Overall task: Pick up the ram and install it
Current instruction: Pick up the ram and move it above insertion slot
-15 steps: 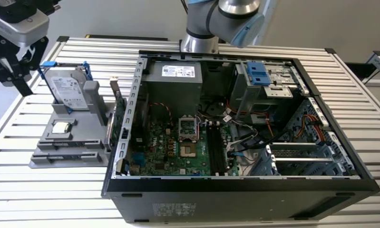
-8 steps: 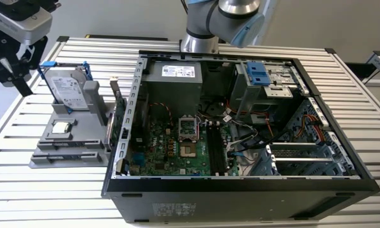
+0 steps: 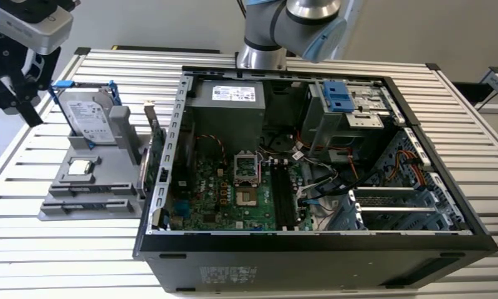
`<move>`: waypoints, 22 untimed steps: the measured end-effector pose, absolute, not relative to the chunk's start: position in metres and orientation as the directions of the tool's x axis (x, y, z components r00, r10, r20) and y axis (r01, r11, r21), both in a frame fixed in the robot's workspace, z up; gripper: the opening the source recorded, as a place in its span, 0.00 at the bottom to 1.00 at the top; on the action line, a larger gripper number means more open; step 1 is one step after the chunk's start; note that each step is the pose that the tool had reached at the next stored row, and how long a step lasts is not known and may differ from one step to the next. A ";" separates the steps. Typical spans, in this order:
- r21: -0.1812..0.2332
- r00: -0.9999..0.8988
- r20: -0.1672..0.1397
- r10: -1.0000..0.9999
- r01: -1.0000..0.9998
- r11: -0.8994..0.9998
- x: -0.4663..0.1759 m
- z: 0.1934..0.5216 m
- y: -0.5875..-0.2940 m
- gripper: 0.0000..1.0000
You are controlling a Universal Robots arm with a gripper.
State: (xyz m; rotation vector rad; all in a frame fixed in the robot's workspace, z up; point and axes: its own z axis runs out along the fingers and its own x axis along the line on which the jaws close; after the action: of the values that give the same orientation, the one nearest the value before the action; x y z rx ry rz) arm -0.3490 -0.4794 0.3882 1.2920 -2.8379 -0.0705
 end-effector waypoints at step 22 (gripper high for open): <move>0.033 -0.504 -0.010 -0.863 -0.863 0.504 -0.349 0.388 -0.479 0.00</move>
State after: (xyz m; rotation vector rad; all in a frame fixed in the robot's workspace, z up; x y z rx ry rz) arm -0.3489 -0.4793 0.3882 1.5601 -2.7177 -0.0524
